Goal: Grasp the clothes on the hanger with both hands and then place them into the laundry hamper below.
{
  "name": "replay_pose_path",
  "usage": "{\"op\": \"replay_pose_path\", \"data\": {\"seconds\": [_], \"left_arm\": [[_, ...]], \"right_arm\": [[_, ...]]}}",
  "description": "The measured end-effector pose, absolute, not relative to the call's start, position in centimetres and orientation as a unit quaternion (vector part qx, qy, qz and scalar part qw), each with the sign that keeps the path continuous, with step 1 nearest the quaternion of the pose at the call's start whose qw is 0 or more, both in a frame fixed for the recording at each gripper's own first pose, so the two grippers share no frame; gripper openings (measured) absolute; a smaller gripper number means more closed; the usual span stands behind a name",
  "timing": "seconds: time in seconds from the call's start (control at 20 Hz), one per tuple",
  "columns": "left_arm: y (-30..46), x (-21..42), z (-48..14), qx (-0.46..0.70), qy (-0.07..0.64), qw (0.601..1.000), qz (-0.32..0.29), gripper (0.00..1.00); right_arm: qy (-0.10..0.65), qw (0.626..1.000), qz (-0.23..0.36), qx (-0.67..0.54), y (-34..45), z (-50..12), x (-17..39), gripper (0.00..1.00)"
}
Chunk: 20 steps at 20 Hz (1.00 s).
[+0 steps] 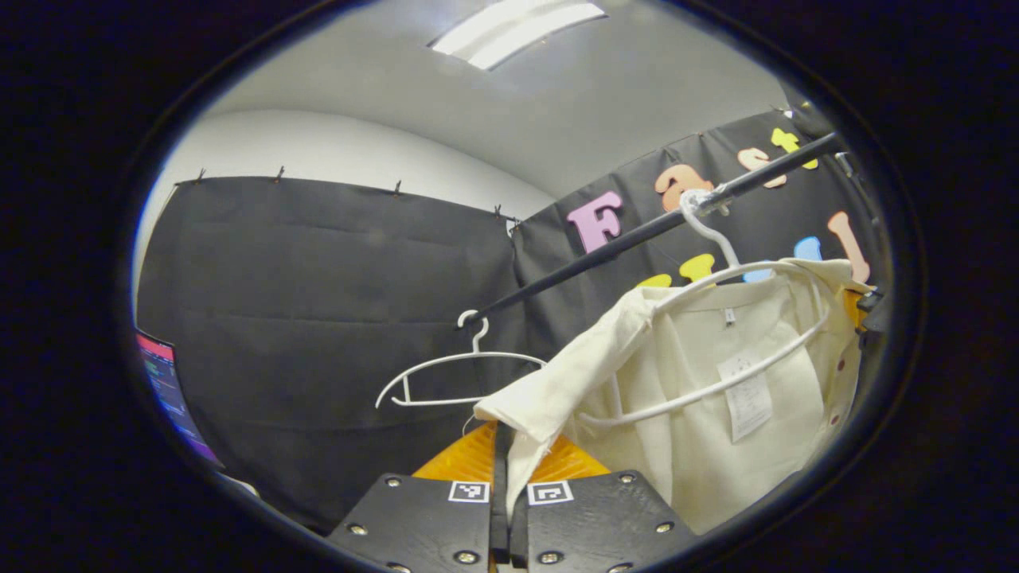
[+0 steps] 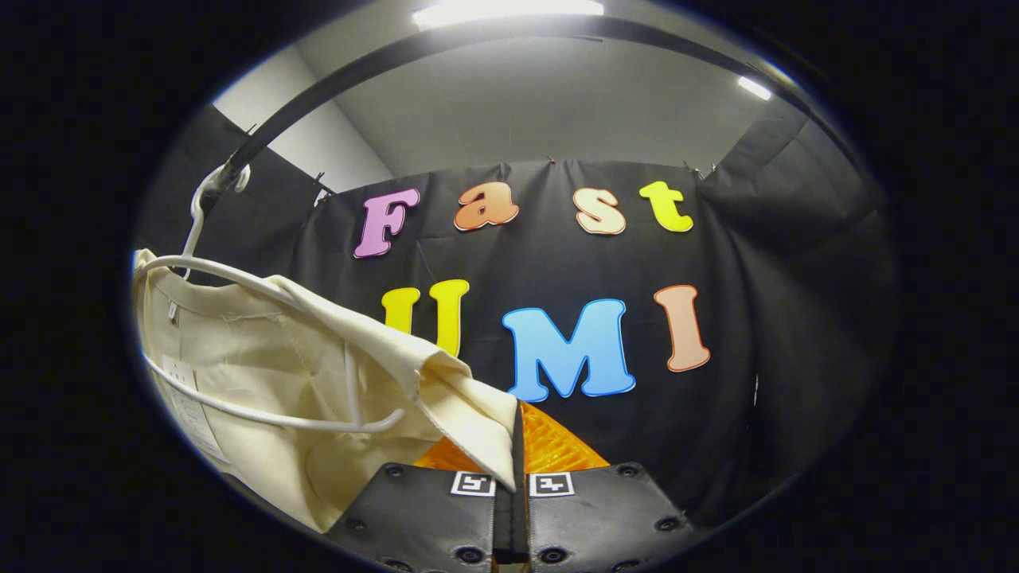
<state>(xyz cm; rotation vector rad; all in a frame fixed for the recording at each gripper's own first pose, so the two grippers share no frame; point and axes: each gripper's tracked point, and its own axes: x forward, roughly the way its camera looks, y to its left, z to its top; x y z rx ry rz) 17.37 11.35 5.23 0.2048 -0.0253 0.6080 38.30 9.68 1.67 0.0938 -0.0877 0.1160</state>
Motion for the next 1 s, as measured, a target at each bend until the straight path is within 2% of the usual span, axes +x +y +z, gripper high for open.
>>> {"op": "replay_pose_path", "data": {"seconds": [0.1, 0.15, 0.2, 0.5, 0.7, 0.8, 0.85, 1.0], "left_arm": [[12.4, 17.1, 6.5, 0.100, -0.025, 0.948, 0.302, 0.02], [12.8, 17.0, 7.3, 0.101, -0.033, 0.947, 0.304, 0.02], [13.4, 17.1, 7.9, 0.100, -0.039, 0.947, 0.304, 0.02], [15.6, 19.4, 10.3, 0.066, -0.065, 0.954, 0.286, 0.02], [17.3, 20.3, 10.0, 0.042, -0.067, 0.962, 0.260, 0.02], [17.8, 21.3, 8.9, 0.034, -0.060, 0.967, 0.246, 0.02], [18.0, 21.9, 8.3, 0.027, -0.055, 0.969, 0.240, 0.02], [18.6, 23.2, 6.1, 0.011, -0.034, 0.972, 0.231, 0.02]], "right_arm": [[-0.054, 0.995, 0.063, 0.063, 9.4, 2.3, 38.7, 0.00], [-0.058, 0.993, 0.067, 0.075, 9.3, 2.5, 38.9, 0.04], [-0.062, 0.992, 0.071, 0.087, 9.2, 2.9, 39.2, 0.01], [-0.064, 0.985, 0.112, 0.115, 9.8, 3.4, 41.3, 0.01], [-0.024, 0.975, 0.160, 0.153, 11.3, 1.2, 43.2, 0.04], [0.003, 0.971, 0.176, 0.160, 12.1, -0.6, 44.0, 0.00], [0.016, 0.969, 0.183, 0.163, 12.5, -1.5, 44.2, 0.04], [0.058, 0.963, 0.200, 0.174, 13.7, -4.4, 44.6, 0.01]]}}
